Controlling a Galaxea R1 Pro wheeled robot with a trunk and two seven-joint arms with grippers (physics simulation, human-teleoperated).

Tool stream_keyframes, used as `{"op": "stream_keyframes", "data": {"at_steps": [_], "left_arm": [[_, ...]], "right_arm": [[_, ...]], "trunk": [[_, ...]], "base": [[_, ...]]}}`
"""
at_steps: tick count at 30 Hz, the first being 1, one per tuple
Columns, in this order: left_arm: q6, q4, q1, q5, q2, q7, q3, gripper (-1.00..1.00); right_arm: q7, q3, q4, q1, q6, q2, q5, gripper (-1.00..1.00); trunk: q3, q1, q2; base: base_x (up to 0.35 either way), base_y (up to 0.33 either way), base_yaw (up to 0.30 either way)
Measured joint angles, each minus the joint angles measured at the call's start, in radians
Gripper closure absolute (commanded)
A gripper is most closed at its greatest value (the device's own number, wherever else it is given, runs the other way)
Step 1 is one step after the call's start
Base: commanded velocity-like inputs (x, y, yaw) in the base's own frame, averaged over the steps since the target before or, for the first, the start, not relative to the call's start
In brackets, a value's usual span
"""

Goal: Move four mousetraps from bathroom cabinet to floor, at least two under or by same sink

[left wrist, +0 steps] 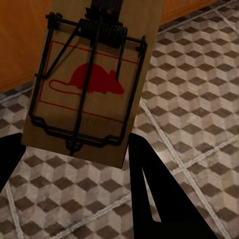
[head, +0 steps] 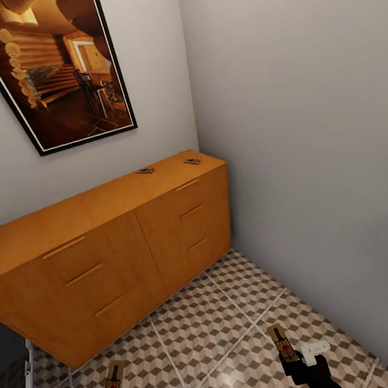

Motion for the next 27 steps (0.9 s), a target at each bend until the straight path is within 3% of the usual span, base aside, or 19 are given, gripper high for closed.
{"op": "stream_keyframes", "data": {"at_steps": [27], "left_arm": [[0.001, 0.000, 0.000, 0.000, -0.003, 0.000, -0.002, 1.00]], "right_arm": [[0.000, -0.001, 0.000, 0.000, 0.000, 0.000, 0.000, 1.00]], "trunk": [[0.043, 0.000, 0.000]], "base": [[0.000, 0.000, 0.000]]}}
